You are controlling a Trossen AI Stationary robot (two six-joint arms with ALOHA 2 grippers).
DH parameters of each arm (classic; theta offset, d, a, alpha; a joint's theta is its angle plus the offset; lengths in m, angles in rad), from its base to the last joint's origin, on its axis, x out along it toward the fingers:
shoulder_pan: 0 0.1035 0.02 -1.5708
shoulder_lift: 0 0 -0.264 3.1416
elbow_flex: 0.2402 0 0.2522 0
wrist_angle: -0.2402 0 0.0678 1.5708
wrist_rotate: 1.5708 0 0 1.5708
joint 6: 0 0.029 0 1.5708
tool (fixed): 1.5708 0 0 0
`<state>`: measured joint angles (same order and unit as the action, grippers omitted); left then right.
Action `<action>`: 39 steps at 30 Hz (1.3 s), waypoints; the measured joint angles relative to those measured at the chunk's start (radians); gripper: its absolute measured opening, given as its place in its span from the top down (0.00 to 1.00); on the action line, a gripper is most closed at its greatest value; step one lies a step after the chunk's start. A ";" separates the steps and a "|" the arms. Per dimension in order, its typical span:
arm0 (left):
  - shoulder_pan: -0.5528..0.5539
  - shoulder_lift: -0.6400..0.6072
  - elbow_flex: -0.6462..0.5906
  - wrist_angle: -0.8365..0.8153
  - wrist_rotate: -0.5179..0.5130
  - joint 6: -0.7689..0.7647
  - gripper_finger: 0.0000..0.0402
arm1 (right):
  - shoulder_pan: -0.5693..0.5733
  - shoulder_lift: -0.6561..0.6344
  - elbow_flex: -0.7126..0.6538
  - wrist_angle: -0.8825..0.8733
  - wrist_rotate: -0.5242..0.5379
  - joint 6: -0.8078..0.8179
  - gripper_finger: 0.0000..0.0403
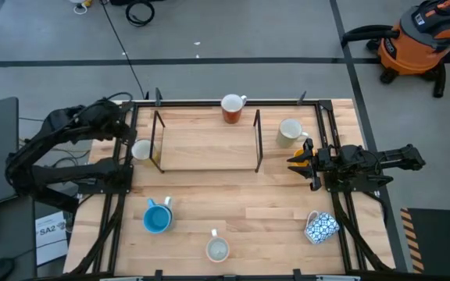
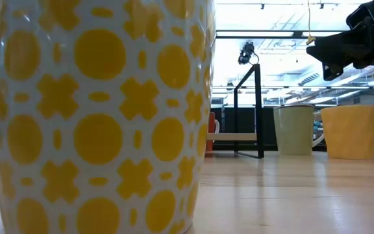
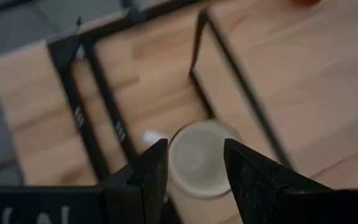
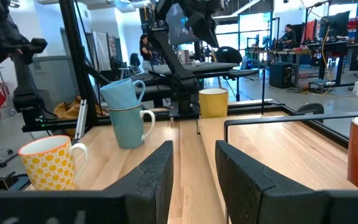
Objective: Place coffee mugs
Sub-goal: Put the light yellow mug on the shelf
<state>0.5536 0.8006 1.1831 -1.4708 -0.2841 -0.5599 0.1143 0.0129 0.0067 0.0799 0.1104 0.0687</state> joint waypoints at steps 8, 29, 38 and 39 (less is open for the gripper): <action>0.165 0.098 0.000 -0.045 0.106 0.083 0.60 | 0.000 0.000 0.000 0.000 0.000 0.000 0.69; 0.421 0.311 -0.015 0.004 0.230 0.594 0.60 | 0.000 0.000 0.000 0.000 0.000 0.000 0.69; 0.421 0.308 -0.240 0.147 0.323 0.655 0.60 | 0.000 0.000 0.000 0.000 0.000 0.000 0.69; 0.421 0.308 -0.263 0.169 0.326 0.656 0.60 | 0.000 0.000 0.000 0.000 0.000 0.000 0.69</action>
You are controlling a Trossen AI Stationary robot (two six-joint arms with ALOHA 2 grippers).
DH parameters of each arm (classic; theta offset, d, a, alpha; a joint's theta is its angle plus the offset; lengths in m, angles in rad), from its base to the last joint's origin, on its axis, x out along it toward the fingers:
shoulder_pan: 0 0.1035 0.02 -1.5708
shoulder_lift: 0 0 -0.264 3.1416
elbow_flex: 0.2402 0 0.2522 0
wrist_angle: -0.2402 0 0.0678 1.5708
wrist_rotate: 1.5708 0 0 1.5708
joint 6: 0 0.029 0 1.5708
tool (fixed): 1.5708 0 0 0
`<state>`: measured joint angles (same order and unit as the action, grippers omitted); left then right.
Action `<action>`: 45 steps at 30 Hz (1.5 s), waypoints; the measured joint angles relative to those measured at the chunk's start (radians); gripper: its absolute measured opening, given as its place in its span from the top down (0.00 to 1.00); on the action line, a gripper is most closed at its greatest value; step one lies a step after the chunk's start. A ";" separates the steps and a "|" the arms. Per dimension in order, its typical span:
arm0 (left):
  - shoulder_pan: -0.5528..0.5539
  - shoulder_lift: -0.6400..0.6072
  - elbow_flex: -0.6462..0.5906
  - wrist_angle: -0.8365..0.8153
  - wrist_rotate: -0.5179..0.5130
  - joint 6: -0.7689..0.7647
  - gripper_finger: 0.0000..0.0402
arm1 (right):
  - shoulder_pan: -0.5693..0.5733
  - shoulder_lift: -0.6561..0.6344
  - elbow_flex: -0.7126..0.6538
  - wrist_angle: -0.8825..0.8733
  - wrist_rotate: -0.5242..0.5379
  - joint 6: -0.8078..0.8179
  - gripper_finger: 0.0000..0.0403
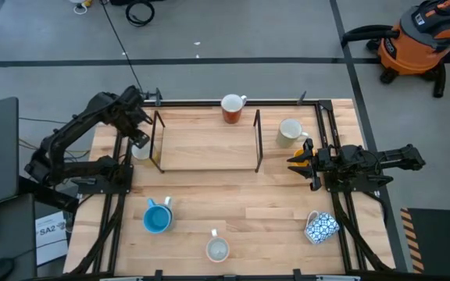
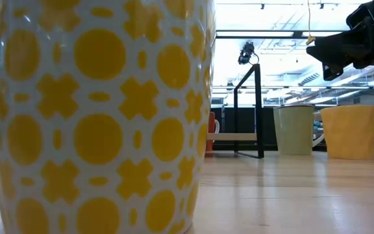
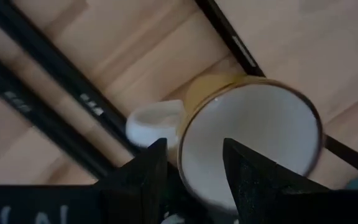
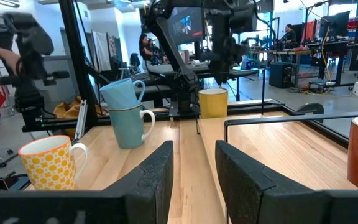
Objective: Place coffee mugs
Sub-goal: Put the light yellow mug on the shelf
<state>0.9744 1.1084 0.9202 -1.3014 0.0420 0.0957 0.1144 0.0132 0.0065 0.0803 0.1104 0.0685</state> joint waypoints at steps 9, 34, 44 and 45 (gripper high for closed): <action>0.000 -0.003 -0.101 0.118 -0.012 0.004 0.60 | 0.000 0.000 0.000 0.000 0.000 0.000 0.69; -0.002 -0.001 -0.093 0.119 -0.010 0.003 0.95 | 0.000 0.000 0.000 0.000 0.000 0.000 0.69; -0.001 0.000 0.075 -0.005 -0.177 0.002 0.95 | 0.000 0.000 0.000 0.000 0.000 0.000 0.69; -0.001 0.000 0.097 -0.012 -0.180 -0.004 0.95 | 0.000 0.000 0.000 0.000 0.000 0.000 0.69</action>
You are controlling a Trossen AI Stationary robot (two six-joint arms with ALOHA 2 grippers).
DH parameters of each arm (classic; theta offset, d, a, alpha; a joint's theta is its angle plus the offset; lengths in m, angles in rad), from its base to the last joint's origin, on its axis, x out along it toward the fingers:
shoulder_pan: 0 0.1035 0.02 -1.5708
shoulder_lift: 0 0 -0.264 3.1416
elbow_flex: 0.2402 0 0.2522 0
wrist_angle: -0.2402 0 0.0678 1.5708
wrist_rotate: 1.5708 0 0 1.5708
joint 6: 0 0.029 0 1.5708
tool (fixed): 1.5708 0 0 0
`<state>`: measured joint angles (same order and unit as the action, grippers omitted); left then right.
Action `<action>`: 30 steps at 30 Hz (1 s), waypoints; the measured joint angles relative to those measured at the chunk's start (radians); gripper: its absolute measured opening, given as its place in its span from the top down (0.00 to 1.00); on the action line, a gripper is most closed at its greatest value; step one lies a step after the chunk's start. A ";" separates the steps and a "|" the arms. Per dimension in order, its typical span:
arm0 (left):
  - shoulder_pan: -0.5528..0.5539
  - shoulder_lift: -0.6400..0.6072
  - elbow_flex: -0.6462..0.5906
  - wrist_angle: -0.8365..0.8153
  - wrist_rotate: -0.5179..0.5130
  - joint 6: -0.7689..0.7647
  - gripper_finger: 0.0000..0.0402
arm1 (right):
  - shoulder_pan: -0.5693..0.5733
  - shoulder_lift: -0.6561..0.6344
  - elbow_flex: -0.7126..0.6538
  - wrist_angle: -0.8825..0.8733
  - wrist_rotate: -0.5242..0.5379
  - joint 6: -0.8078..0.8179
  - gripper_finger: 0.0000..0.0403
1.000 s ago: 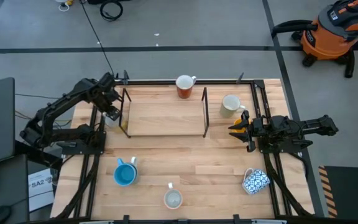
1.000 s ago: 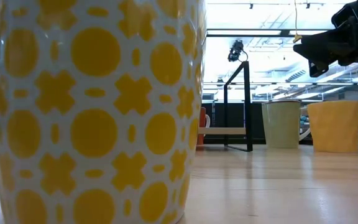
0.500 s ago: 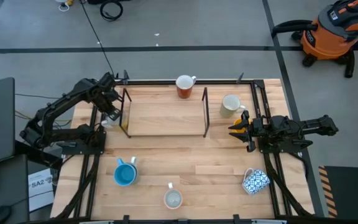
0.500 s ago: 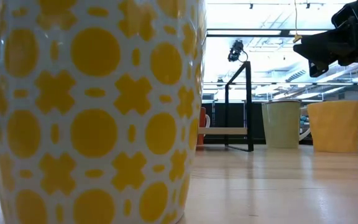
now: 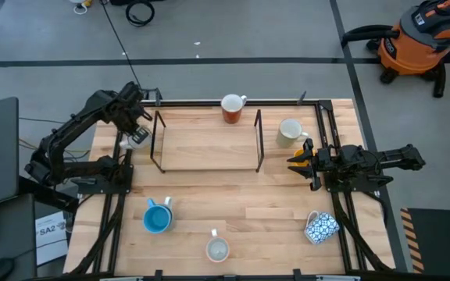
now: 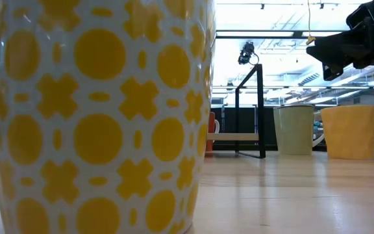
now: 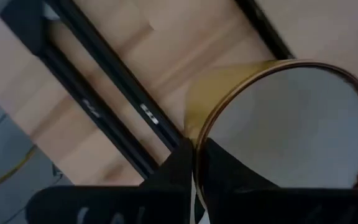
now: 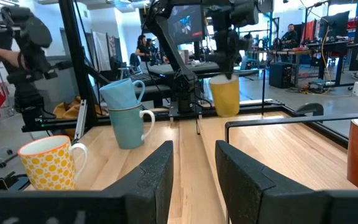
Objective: Place coffee mugs
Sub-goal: Put the light yellow mug on the shelf
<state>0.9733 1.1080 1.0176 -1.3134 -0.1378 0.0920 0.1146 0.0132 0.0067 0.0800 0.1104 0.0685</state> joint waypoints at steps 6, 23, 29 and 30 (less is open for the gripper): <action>0.000 0.000 0.129 -0.036 0.000 -0.028 0.95 | 0.000 0.000 0.000 0.000 0.000 0.000 0.69; 0.000 0.000 0.418 -0.153 -0.023 0.007 0.94 | 0.000 0.000 0.000 0.000 0.000 0.000 0.69; 0.000 0.000 0.594 -0.128 -0.026 0.007 0.94 | 0.000 0.000 0.000 0.000 0.000 0.000 0.69; 0.000 0.000 0.620 -0.112 -0.026 0.007 0.94 | 0.000 0.000 0.000 0.000 0.000 0.000 0.69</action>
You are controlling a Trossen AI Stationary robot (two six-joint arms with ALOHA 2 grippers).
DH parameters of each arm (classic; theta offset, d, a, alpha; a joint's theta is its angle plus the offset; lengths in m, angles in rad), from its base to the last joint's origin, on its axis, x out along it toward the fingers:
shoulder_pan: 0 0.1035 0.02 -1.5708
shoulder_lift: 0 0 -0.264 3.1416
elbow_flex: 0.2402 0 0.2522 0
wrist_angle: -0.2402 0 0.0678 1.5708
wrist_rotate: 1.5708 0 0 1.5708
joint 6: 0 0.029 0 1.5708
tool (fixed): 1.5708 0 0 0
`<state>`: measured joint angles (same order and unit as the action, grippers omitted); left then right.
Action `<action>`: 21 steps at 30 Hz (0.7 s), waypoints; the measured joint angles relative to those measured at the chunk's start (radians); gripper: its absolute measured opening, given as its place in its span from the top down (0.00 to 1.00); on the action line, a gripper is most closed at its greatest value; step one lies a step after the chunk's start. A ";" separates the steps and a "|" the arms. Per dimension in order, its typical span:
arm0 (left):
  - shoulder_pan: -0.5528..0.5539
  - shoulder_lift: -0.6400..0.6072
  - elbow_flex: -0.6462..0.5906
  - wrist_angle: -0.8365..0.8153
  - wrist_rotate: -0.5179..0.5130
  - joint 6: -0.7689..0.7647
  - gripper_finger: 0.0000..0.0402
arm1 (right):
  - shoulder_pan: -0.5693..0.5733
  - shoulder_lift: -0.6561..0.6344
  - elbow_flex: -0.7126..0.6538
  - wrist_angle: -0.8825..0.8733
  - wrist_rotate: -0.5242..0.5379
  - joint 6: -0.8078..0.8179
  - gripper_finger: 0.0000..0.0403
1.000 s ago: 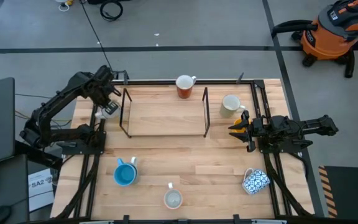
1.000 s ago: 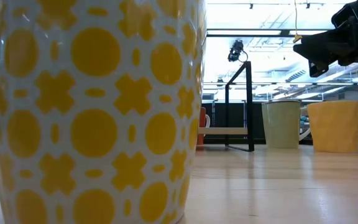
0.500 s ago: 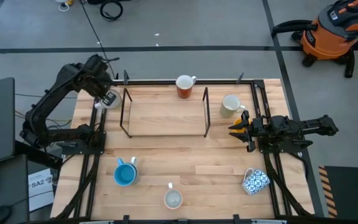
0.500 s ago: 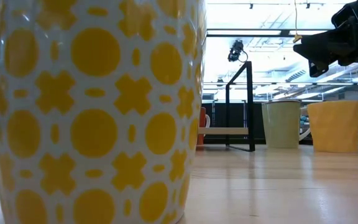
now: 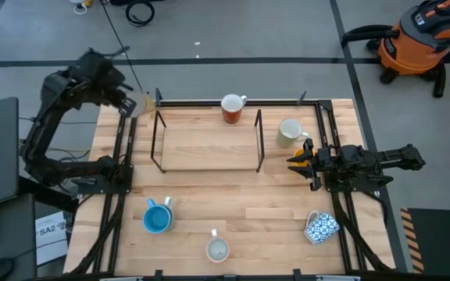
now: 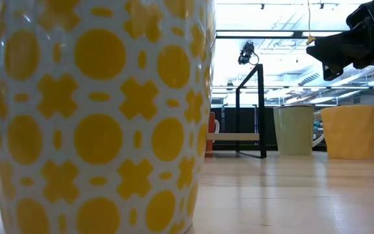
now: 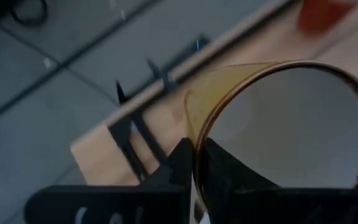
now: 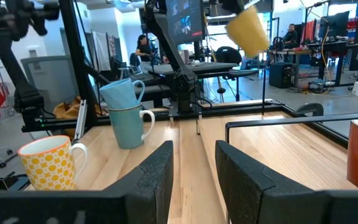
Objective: Place coffee mugs
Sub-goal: Put the light yellow mug on the shelf
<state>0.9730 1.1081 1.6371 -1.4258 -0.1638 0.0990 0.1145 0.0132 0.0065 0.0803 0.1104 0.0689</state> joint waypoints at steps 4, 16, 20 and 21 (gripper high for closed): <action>-0.002 0.017 0.087 0.076 0.040 0.004 0.94 | 0.000 0.000 0.000 0.000 0.000 0.000 0.69; -0.051 0.246 0.144 0.209 0.242 0.189 0.94 | 0.000 0.000 0.000 0.000 0.000 0.000 0.69; -0.090 0.348 0.144 0.203 0.247 0.353 0.94 | 0.000 0.000 0.000 0.000 0.000 0.000 0.69; -0.097 0.372 0.144 0.198 0.248 0.391 0.94 | 0.000 0.000 0.000 0.000 0.000 0.000 0.69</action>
<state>0.8763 1.4801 1.7813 -1.2279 0.0842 0.4903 0.1146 0.0132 0.0067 0.0803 0.1104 0.0687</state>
